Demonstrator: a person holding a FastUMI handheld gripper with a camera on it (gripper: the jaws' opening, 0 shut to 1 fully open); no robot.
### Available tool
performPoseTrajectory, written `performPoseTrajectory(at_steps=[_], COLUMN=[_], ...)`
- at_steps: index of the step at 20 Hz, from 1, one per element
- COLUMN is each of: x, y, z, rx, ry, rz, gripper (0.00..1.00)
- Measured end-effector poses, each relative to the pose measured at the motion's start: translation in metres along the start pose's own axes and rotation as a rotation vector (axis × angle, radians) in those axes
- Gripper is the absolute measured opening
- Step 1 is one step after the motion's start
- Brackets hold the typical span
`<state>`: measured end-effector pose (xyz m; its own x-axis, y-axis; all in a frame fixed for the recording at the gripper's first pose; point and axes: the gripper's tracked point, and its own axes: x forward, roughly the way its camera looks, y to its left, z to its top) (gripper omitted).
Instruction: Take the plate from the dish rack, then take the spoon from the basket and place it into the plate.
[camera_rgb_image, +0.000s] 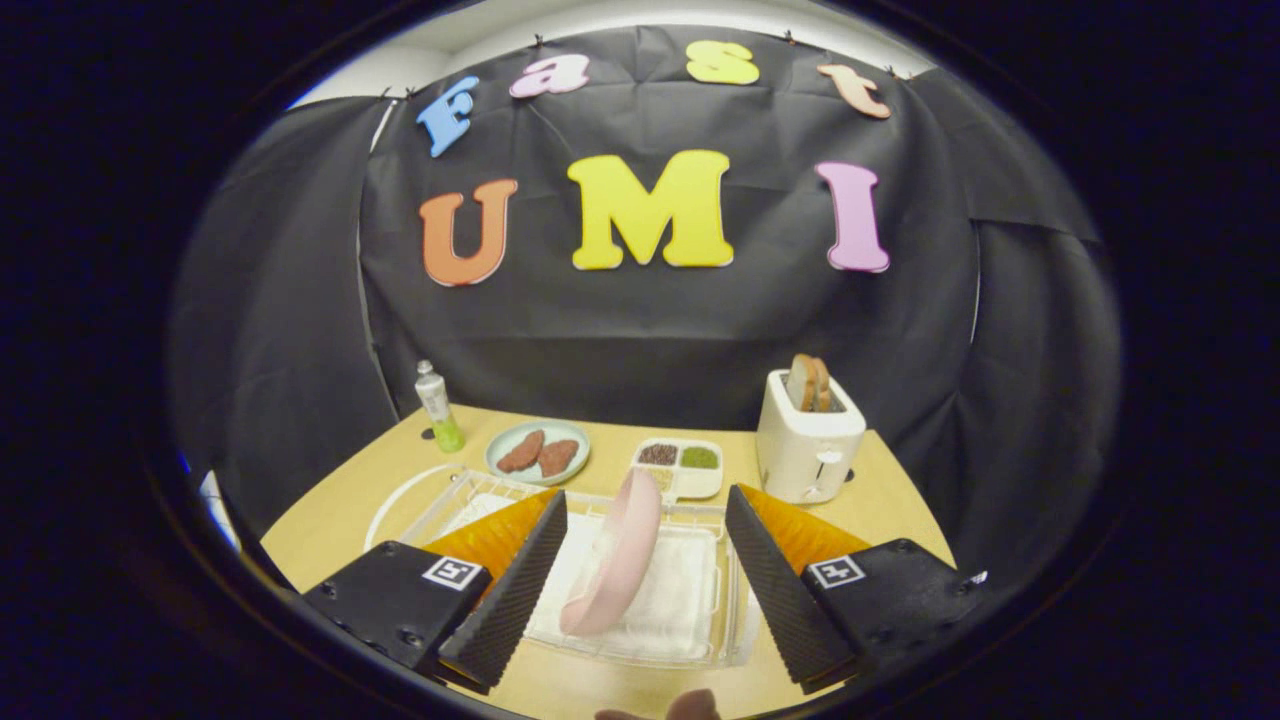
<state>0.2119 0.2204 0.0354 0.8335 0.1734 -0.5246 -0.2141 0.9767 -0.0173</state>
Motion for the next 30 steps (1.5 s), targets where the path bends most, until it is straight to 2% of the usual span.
performPoseTrajectory(at_steps=[4,6,7,9,12,13,17,21,24,26,30], x=[0.038,0.049,0.052,0.058,0.060,0.060,0.052,0.040,0.025,0.013,-0.010], y=[0.004,0.004,0.005,0.009,0.009,0.009,0.016,0.021,0.024,0.032,0.042], z=[-0.022,-0.028,-0.029,-0.034,-0.041,-0.042,-0.035,-0.016,0.009,0.011,-0.018], rx=[0.076,0.092,0.095,0.116,0.169,0.172,0.138,0.027,-0.040,-0.033,0.068], ry=[0.124,0.154,0.168,0.196,0.245,0.251,0.256,0.250,0.204,0.187,0.234], rz=[-0.010,-0.025,-0.025,-0.021,-0.031,-0.039,-0.091,-0.201,-0.246,-0.217,-0.094], gripper=[1.00,0.94,0.86,0.76,0.49,0.43,0.38,0.38,0.37,0.34,0.26])
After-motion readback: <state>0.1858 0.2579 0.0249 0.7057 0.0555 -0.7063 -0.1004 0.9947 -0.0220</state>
